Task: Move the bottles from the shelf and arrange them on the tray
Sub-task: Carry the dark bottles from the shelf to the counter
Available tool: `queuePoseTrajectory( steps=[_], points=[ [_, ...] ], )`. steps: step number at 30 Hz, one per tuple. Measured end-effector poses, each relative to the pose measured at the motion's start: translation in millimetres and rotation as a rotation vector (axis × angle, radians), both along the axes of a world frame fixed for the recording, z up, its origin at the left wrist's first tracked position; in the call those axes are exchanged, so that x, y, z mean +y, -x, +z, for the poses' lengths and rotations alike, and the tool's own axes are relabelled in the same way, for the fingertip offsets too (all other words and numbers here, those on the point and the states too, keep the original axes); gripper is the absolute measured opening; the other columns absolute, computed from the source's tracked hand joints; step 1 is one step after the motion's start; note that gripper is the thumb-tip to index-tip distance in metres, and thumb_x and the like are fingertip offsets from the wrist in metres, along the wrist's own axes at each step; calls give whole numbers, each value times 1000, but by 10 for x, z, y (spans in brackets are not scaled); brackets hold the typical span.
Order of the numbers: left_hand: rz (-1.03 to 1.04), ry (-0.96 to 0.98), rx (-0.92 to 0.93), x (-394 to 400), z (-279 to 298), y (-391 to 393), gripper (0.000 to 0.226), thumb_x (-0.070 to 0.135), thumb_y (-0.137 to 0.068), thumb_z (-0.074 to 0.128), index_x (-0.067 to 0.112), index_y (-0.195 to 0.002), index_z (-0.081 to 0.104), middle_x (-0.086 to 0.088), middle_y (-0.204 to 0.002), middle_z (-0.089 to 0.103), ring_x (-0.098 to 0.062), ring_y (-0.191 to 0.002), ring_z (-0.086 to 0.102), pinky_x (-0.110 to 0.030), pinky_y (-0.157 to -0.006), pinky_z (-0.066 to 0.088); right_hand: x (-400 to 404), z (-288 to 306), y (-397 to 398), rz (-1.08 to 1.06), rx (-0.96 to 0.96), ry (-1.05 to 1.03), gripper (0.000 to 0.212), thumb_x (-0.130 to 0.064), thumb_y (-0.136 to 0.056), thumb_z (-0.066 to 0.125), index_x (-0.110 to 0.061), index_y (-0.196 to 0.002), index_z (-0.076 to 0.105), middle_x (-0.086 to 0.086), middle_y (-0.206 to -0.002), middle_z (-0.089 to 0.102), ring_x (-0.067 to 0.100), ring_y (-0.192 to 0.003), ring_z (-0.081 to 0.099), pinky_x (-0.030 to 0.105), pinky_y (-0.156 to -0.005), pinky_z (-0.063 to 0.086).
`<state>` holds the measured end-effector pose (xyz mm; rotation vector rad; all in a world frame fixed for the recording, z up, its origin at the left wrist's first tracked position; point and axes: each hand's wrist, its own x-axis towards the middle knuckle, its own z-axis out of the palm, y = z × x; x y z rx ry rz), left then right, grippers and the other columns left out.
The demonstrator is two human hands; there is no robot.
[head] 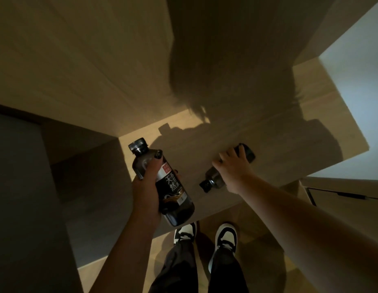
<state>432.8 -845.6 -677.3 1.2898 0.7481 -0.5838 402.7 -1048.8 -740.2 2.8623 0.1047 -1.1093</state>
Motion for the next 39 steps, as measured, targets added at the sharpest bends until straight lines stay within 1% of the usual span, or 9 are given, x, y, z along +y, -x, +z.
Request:
queuePoseTrajectory(
  steps=[6,9,11,14,19,22,28,33,39],
  points=[
    [-25,-79,-9,-128,-12,96,87,55,-43,84,10,-114,62,-21,-96,70,-33,-82,69,-48,-84,54,-128,-9,217,-92,135,44,75,-17,-80,69,-22,-142,29,15,-141,34,41,-131,32,70,-106,22],
    [12,-194,-21,-146,-33,123,54,50,-54,81,21,-97,67,-18,-100,71,-34,-90,70,-53,-89,53,-288,16,388,-143,135,-25,68,-19,-74,73,-22,-133,38,9,-125,47,32,-116,47,58,-97,42],
    [43,-218,-8,-139,-38,125,44,49,-59,78,24,-94,66,-13,-100,72,-32,-92,70,-53,-91,52,-414,38,522,-308,121,-190,68,-20,-71,76,-25,-129,42,5,-119,52,26,-108,53,47,-89,50],
    [60,-192,27,-135,15,130,68,57,-42,78,26,-100,66,-10,-101,71,-30,-93,69,-53,-92,52,-523,233,697,-803,179,-640,65,-14,-67,78,-28,-121,46,2,-111,61,17,-93,64,38,-81,57],
    [13,-170,31,-268,366,203,75,57,-44,78,22,-109,66,-10,-99,72,-29,-87,71,-48,-85,55,-440,928,883,-1204,318,-1157,46,-11,-68,71,-19,-111,55,8,-102,66,25,-99,63,40,-87,49],
    [-50,-153,-14,-365,718,242,57,54,-56,77,23,-102,67,-10,-98,73,-29,-87,72,-50,-87,55,-337,1349,963,-1381,299,-1374,51,-12,-62,68,-17,-111,55,9,-99,66,29,-100,61,40,-86,47],
    [-6,-111,-142,-449,1755,318,20,27,-76,76,16,-88,63,-13,-86,68,-29,-74,67,-44,-78,56,-99,2368,1048,-1415,166,-1459,51,-13,-63,67,-18,-112,55,14,-103,66,39,-110,60,51,-100,44],
    [-38,-40,-195,-411,2631,394,20,33,-81,70,17,-90,62,-9,-82,66,-29,-75,66,-34,-67,54,-22,3338,1035,-1212,16,-1383,40,-3,-78,65,-27,-107,51,0,-91,65,15,-85,65,27,-72,48],
    [-108,88,-207,-332,3448,415,42,41,-74,72,14,-104,63,-12,-82,69,-29,-73,69,-43,-72,56,39,4115,1087,-1232,-69,-1565,36,-18,-71,69,-14,-106,59,5,-83,69,22,-79,68,34,-74,52]
  ],
)
